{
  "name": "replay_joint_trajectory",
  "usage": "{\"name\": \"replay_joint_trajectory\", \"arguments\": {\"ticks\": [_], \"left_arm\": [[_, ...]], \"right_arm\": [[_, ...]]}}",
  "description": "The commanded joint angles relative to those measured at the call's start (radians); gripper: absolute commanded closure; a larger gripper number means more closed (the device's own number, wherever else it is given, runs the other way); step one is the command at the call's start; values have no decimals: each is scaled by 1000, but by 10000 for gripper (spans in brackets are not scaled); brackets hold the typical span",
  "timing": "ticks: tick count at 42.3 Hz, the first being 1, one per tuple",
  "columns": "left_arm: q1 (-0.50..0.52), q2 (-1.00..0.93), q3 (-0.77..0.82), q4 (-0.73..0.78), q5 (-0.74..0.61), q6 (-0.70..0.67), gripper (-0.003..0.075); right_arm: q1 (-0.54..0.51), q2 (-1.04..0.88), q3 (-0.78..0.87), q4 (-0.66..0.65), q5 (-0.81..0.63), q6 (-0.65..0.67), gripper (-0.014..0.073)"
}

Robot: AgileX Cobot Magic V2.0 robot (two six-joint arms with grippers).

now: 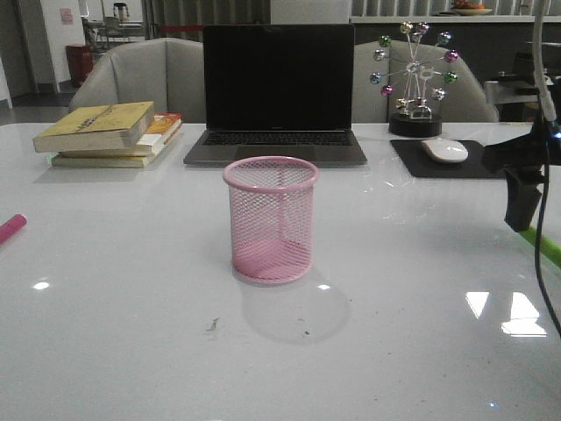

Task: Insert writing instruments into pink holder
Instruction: 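Lower the right gripper onto the green marker and grasp it, then lift the green marker with the right gripper over the pink holder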

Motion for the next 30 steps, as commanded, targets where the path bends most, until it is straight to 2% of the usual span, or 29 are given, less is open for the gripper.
{"name": "replay_joint_trajectory", "arguments": {"ticks": [1,16,30], "left_arm": [[-7,5,-26,0,-69,-1,173],[-7,5,-26,0,-43,-1,173],[-7,5,-26,0,-43,-1,173]], "right_arm": [[-5,-8,-69,-12,-1,0,74],[-5,84,-149,-12,39,0,88],[-5,85,-155,-11,47,0,397]]}}
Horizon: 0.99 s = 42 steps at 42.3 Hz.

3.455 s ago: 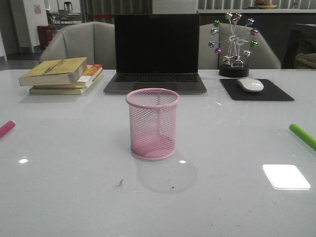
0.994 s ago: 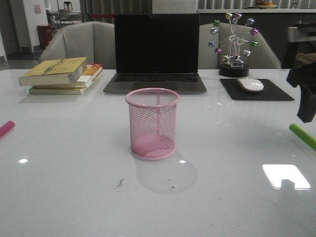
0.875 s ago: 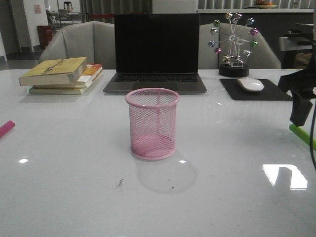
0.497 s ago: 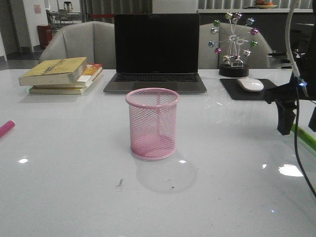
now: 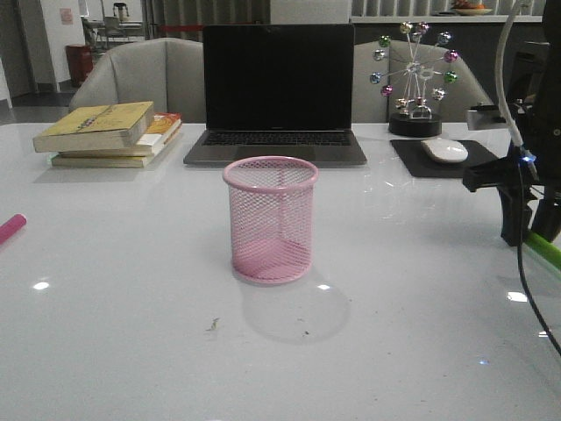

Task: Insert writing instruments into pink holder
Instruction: 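Lift the green marker with the right gripper over the pink holder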

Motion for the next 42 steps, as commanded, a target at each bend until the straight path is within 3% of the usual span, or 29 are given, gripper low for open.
{"name": "replay_joint_trajectory", "arguments": {"ticks": [1,11,17,32,42], "left_arm": [[-7,5,-26,0,-71,-1,173],[-7,5,-26,0,-71,-1,173],[-7,5,-26,0,-71,-1,173],[-7,5,-26,0,-71,-1,173],[-7,5,-26,0,-71,-1,173]], "right_arm": [[-5,-52,-32,-11,-3,-5,410],[2,-105,-30,1,-11,-5,443],[45,-217,1,7,-93,-5,443],[297,-626,383,22,-800,-5,443],[469,-714,639,22,-1355,-5,443]]}}
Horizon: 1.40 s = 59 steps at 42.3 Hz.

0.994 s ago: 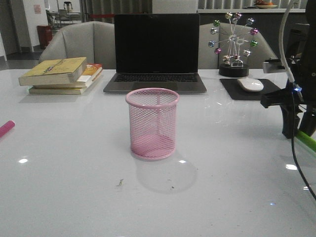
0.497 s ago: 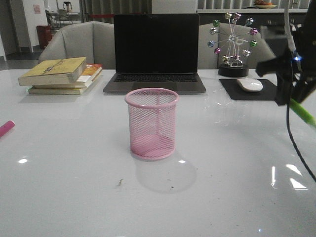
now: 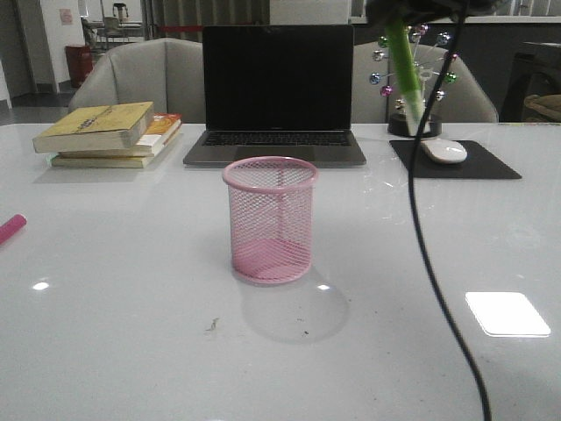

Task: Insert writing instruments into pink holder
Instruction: 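Lift the green marker with the right gripper over the pink holder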

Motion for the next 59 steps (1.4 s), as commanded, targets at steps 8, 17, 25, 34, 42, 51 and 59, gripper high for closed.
{"name": "replay_joint_trajectory", "arguments": {"ticks": [8,17,25,34,42,51,59], "left_arm": [[-7,5,-26,0,-75,-1,173],[-7,5,-26,0,-77,-1,173],[-7,5,-26,0,-77,-1,173],[-7,5,-26,0,-77,-1,173],[-7,5,-26,0,-77,-1,173],[-7,5,-26,0,-77,-1,173],[-7,5,-26,0,-77,-1,173]], "right_arm": [[110,41,100,0,-548,0,443],[113,180,98,-60,-764,81,443],[113,323,84,-99,-925,90,443],[113,475,39,-100,-973,90,435],[112,529,38,-100,-977,90,242],[112,504,38,-100,-1035,90,67],[112,343,46,-100,-857,90,67]]}}
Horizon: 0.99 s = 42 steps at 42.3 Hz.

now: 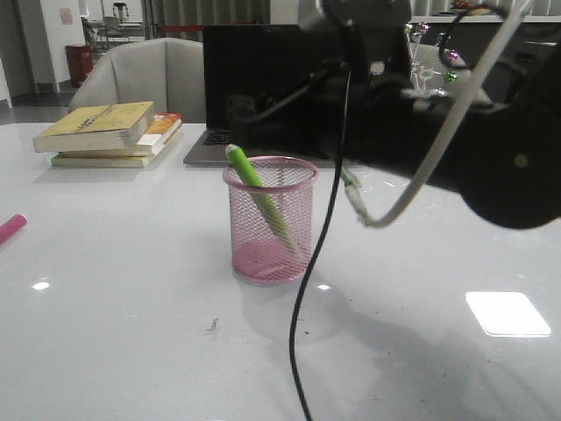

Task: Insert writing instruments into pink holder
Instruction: 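Release the green marker into the holder and withdraw the right gripper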

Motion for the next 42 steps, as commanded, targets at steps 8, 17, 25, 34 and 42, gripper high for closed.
{"name": "replay_joint_trajectory", "arguments": {"ticks": [8,17,25,34,42], "left_arm": [[-7,5,-26,0,-77,-1,173],[-7,5,-26,0,-77,-1,173],[-7,5,-26,0,-81,-1,173],[-7,5,-26,0,-83,-1,173],[-5,33,-30,0,-58,-26,173]], "right_arm": [[0,-399,-36,-8,547,-5,74],[0,-650,-88,-19,1188,-5,74],[0,-800,-102,-72,1539,-5,74],[0,-931,-39,-56,1670,-124,74],[0,-1013,11,-26,1679,-138,74]]}}
